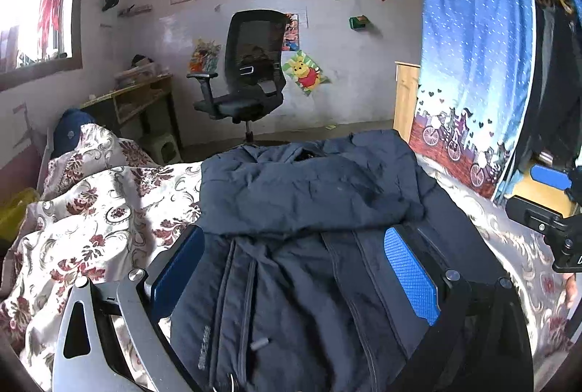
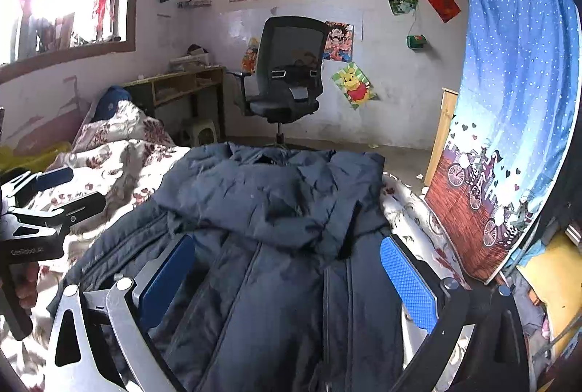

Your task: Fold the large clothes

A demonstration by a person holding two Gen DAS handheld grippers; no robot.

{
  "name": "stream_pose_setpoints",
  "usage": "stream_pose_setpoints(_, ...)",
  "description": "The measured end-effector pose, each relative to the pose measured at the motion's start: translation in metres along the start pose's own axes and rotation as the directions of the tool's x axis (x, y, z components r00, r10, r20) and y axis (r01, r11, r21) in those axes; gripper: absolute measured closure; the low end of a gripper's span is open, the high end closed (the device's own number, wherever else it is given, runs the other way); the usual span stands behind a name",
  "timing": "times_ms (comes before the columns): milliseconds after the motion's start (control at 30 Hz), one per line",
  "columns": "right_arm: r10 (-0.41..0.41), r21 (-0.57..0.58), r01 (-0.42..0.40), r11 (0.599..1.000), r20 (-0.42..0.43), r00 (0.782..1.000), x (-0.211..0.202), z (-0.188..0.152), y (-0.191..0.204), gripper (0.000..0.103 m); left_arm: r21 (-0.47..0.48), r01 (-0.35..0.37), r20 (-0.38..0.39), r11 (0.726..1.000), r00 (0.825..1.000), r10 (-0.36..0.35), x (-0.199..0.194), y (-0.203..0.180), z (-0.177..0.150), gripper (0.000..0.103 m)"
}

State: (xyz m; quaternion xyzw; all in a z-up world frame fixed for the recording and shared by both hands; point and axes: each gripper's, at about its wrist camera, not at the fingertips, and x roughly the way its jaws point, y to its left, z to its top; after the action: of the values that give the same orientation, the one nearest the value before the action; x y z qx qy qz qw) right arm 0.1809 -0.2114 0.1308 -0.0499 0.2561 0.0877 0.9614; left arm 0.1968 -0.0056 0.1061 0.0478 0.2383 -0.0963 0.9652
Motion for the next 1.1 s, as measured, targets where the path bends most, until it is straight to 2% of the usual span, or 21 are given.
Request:
stream_pose_setpoints(200, -0.011, -0.009, 0.01, 1.0, -0.059, 0.998, -0.011, -0.025, 0.0, 0.0, 0.031, -0.005, -0.035, 1.0, 0.999, 0.006, -0.006, -0.006, -0.022, 0.006)
stream_pose_setpoints(400, -0.009, -0.022, 0.005, 1.0, -0.169, 0.986, -0.007, -0.048, 0.0, 0.0, 0.044, -0.011, -0.096, 0.999, 0.995, 0.016, -0.004, -0.001, -0.05, 0.006)
stream_pose_setpoints(567, 0.021, -0.058, -0.04, 0.998, -0.294, 0.955, 0.005, -0.068, 0.007, 0.0, 0.062, -0.005, -0.166, 0.998, 0.986, 0.015, -0.001, 0.001, -0.075, 0.006)
stream_pose_setpoints(700, 0.057, -0.057, -0.085, 0.995, -0.386, 0.921, 0.014, -0.08, 0.012, 0.0, 0.072, 0.001, -0.218, 0.997, 0.976, 0.014, 0.003, 0.001, -0.091, 0.006)
stream_pose_setpoints(1100, 0.056, -0.116, -0.144, 0.983, -0.557, 0.829, 0.032, -0.111, 0.024, 0.0, 0.144, 0.047, -0.312, 0.988, 0.95, 0.0, 0.016, 0.001, -0.119, 0.006)
